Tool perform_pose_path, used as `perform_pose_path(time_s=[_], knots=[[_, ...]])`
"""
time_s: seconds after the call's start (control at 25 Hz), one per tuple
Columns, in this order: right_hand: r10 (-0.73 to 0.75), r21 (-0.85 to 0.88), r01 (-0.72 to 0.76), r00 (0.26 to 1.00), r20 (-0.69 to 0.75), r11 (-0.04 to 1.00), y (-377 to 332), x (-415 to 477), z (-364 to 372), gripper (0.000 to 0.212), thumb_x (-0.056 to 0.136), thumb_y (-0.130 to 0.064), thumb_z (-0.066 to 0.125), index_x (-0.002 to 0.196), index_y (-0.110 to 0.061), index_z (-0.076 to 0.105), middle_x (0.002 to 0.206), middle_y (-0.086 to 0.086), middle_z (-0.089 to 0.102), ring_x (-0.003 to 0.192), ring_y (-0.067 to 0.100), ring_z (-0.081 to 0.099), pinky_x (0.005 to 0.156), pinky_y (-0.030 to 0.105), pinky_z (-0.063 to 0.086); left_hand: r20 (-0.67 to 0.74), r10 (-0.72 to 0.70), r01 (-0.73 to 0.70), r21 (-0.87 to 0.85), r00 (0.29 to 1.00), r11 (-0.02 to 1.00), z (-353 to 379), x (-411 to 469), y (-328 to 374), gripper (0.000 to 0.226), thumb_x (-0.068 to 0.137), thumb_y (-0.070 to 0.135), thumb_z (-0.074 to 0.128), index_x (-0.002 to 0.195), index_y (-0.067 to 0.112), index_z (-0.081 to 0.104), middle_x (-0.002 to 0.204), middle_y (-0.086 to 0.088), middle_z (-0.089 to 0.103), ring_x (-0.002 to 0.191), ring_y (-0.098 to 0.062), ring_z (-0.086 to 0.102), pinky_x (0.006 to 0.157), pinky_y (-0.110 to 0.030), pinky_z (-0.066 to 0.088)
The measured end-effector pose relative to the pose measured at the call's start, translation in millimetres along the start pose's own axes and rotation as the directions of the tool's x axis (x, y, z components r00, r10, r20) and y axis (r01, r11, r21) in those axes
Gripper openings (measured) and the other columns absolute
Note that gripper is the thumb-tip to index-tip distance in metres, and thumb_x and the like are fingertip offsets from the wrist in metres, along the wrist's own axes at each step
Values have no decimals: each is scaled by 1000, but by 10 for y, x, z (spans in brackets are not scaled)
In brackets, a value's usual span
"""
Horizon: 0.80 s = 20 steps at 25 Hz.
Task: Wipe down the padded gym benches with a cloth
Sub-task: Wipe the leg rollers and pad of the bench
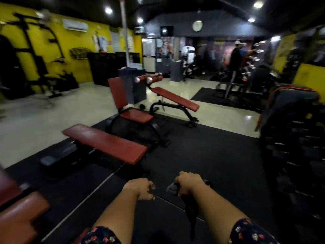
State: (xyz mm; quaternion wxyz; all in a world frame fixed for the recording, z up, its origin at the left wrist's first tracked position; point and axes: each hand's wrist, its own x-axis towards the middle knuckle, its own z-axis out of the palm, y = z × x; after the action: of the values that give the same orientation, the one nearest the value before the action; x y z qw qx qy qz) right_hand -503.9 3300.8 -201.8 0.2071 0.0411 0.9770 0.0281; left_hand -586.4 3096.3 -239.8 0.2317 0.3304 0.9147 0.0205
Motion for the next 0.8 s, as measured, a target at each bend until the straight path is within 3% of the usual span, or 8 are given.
perform_pose_path(time_s=[0.16,0.44,0.8], knots=[[-202,-69,199,979,-38,978,-682,281,-135,57,82,-41,71,135,-33,52,132,1,46,120,29,51,92,43,47,-19,-206,204,-89,978,975,179,-574,-614,59,79,55,64,134,35,54,125,10,61,116,-16,58,99,-39,49],[-521,-204,513,853,21,833,-2275,529,-222,57,82,-43,71,134,-32,52,132,4,46,122,31,51,94,44,47,4,-489,475,-250,872,844,599,-1780,-1563,57,82,50,65,135,33,54,130,5,60,118,-19,58,100,-39,48],[-652,-269,648,753,87,713,-3877,693,-336,56,82,-43,72,134,-35,53,132,3,46,123,31,50,98,45,46,13,-644,596,-394,765,700,833,-2675,-2588,52,87,43,66,136,30,54,131,4,60,119,-17,57,96,-28,46]])
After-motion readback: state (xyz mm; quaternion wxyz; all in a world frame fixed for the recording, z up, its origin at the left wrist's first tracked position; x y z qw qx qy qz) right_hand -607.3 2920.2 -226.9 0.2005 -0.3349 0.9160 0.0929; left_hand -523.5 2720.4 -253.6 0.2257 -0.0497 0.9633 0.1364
